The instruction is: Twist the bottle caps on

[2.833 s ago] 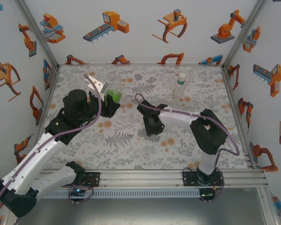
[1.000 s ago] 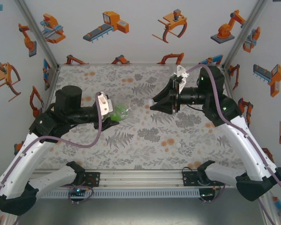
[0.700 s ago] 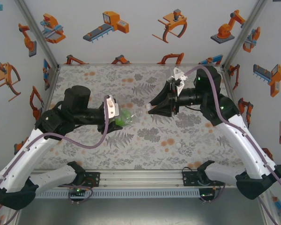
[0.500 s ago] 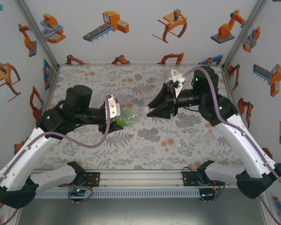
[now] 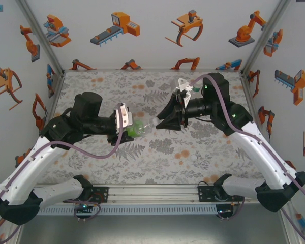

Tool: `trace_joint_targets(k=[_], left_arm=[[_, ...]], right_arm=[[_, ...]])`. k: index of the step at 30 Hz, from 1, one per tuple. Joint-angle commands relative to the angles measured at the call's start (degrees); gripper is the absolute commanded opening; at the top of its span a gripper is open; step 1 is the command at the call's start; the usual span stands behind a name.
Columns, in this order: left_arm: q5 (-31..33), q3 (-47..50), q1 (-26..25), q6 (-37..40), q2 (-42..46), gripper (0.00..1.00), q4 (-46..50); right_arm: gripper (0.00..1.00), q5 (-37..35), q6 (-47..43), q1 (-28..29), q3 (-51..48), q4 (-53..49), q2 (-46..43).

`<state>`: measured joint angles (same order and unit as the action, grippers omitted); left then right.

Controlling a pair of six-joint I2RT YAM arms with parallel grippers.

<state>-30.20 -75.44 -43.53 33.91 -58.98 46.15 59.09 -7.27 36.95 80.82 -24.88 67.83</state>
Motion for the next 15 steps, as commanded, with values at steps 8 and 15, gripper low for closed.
trace_joint_targets(k=[8, 15], left_arm=[[-1.53, -2.21, -0.53, 1.12, -0.33, 0.14, -0.71], [-1.53, -2.19, -0.62, 1.07, -0.68, 0.14, -0.71]], right_arm=[[0.13, -5.58, -5.03, 1.36, 3.94, -6.31, 1.15], [0.12, -5.31, -5.08, 1.89, 4.25, -6.19, 1.45]])
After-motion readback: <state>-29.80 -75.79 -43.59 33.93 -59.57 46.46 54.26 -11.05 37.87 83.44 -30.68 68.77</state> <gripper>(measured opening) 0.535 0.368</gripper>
